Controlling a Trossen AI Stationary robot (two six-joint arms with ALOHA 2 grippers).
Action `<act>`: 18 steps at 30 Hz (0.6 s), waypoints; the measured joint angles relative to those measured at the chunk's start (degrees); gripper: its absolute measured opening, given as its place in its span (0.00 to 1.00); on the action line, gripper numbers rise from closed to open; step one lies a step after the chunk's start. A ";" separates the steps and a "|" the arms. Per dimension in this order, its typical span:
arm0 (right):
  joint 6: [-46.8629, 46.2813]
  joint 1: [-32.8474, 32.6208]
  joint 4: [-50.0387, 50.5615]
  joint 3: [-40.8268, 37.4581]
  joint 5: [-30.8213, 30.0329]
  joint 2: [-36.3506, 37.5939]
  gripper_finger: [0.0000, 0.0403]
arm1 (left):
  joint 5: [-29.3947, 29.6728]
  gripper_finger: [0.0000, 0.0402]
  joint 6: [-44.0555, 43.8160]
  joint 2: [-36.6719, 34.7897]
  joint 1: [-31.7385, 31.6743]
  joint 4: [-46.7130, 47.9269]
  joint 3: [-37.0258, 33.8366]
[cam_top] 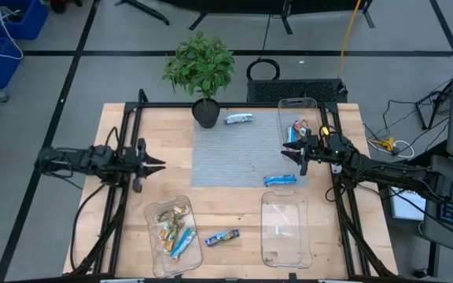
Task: Pick and place Granola Bars by type
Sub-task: Put the top blue granola bar into the bottom right transparent bin
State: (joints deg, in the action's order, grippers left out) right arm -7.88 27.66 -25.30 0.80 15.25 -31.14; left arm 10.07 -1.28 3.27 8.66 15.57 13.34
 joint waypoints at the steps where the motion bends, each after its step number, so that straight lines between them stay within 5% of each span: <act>1: 0.01 -0.02 -0.02 0.01 -0.01 0.00 0.35 | -0.83 0.18 0.15 -0.15 -0.95 -0.95 -0.43; 18: 0.03 0.00 -0.13 0.02 -0.02 0.00 0.35 | -18.84 0.18 1.01 -0.42 -17.97 -7.72 -7.10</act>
State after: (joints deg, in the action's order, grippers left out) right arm -7.86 27.66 -25.43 0.82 15.23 -31.14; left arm -8.77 -0.27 2.85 -9.32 7.86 6.24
